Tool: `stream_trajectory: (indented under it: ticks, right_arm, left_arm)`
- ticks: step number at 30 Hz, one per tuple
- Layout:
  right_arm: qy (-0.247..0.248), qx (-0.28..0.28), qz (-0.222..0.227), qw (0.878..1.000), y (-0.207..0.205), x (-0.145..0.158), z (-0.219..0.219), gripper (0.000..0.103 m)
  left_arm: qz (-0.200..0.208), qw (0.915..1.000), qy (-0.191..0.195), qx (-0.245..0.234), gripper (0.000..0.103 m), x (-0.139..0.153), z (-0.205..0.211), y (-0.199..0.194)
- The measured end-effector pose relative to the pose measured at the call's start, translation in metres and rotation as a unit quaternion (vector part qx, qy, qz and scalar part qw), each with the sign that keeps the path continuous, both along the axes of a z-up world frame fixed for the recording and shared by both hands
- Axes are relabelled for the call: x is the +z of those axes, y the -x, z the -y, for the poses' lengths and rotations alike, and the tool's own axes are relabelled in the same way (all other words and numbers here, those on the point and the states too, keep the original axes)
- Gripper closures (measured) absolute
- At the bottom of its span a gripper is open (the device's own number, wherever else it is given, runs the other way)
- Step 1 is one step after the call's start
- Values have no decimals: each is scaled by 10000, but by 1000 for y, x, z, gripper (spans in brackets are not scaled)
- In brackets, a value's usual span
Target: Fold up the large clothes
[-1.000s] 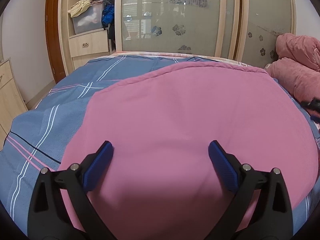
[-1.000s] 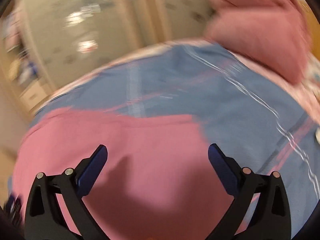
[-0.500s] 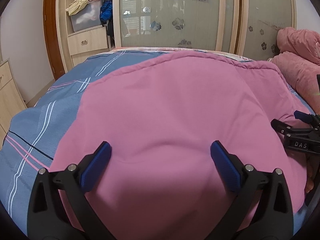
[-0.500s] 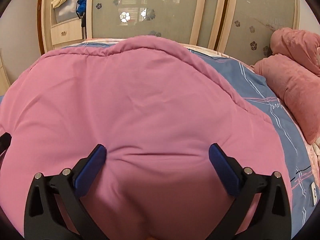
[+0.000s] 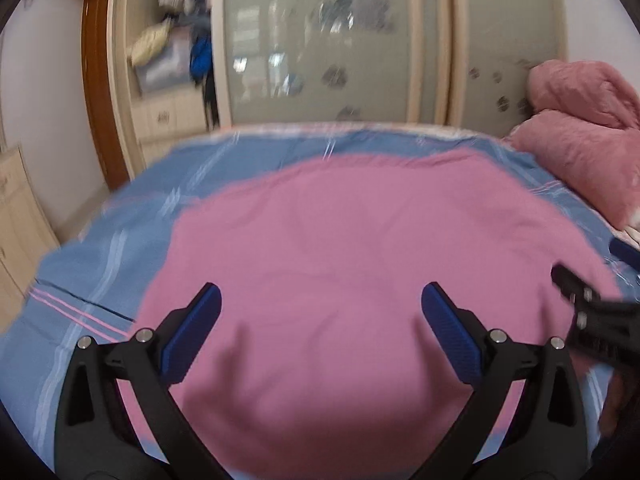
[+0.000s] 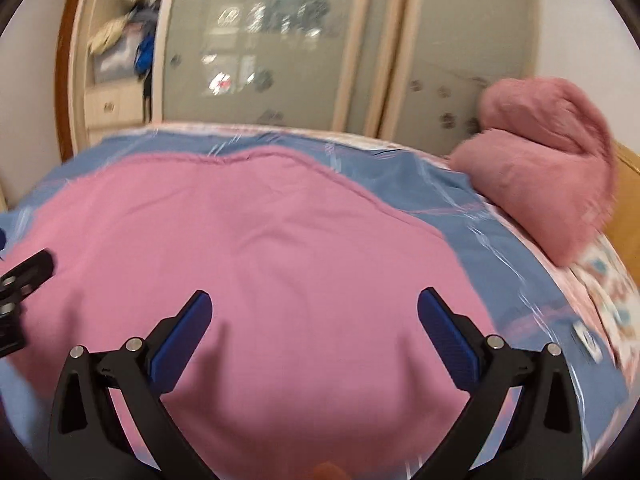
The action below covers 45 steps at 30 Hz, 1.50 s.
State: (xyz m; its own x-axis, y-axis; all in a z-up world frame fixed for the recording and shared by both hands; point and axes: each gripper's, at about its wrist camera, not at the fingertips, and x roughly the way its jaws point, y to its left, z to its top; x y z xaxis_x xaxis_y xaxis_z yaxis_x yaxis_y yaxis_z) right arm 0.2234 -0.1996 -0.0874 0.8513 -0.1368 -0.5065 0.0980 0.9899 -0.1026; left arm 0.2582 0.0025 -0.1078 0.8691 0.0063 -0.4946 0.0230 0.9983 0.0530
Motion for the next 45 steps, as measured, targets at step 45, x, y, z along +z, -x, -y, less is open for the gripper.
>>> stream_trajectory:
  ticks: [45]
  right_arm:
    - [-77, -63, 309, 9995, 136, 57, -16, 1]
  left_arm:
    - [801, 9967, -152, -16, 2, 74, 23, 154]
